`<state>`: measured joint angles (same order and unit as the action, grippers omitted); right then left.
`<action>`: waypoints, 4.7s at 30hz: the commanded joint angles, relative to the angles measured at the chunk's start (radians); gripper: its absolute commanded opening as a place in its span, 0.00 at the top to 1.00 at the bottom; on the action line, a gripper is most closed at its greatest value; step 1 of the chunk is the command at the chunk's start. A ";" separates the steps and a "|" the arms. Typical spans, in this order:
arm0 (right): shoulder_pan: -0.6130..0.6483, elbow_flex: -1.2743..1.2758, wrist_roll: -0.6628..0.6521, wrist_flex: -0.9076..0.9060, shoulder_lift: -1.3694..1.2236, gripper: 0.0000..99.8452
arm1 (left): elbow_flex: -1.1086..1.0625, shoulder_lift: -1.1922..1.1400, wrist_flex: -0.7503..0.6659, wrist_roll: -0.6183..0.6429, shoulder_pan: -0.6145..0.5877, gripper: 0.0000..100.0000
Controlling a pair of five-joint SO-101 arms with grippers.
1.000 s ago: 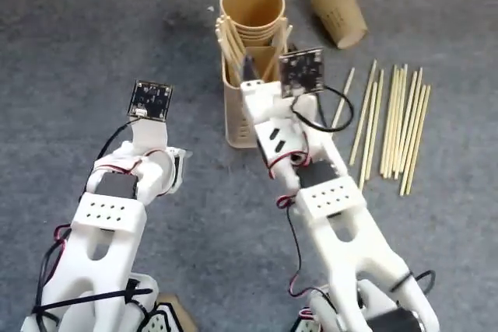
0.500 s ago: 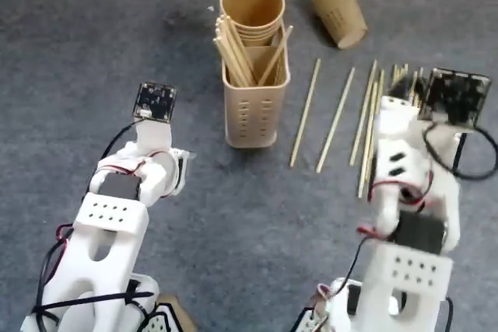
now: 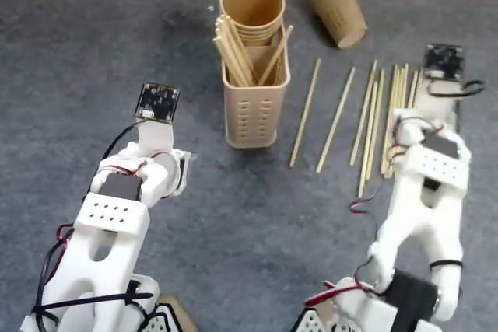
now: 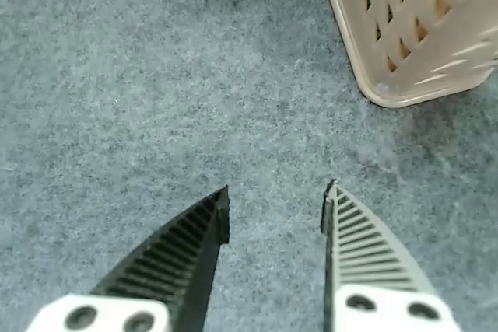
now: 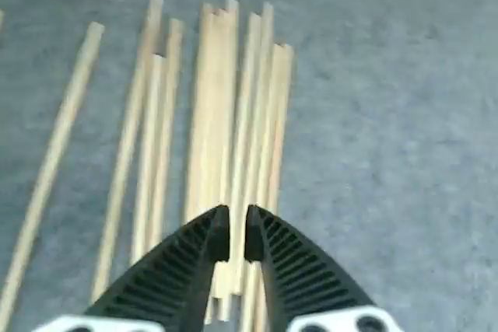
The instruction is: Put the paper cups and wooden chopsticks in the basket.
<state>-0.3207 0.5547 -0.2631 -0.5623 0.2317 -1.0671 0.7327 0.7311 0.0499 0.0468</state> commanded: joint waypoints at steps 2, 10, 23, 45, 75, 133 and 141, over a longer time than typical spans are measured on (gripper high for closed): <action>-0.042 -0.070 -0.012 -0.028 -0.053 0.87 | 0.004 0.021 -0.015 -0.008 0.008 0.80; -0.048 -0.076 -0.006 0.091 -0.236 0.80 | 0.004 0.021 -0.014 -0.008 0.008 0.80; -0.096 -0.068 -0.011 0.257 -0.409 0.80 | 0.004 0.021 -0.014 -0.008 0.008 0.80; -0.012 0.001 0.043 0.249 -0.323 0.80 | 0.004 0.021 -0.015 -0.008 0.008 0.80; -0.081 0.073 0.078 0.315 -0.246 0.80 | 0.004 0.021 -0.015 -0.008 0.010 0.80; 0.326 -0.013 0.152 0.541 0.495 0.99 | 0.004 0.021 -0.017 -0.008 0.008 0.80; 0.639 0.194 0.258 0.737 0.599 0.99 | 0.005 0.021 -0.017 -0.008 0.008 0.80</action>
<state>0.2424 0.7020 -0.0330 0.1066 0.7933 -1.0671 0.7327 0.7311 0.0499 0.0468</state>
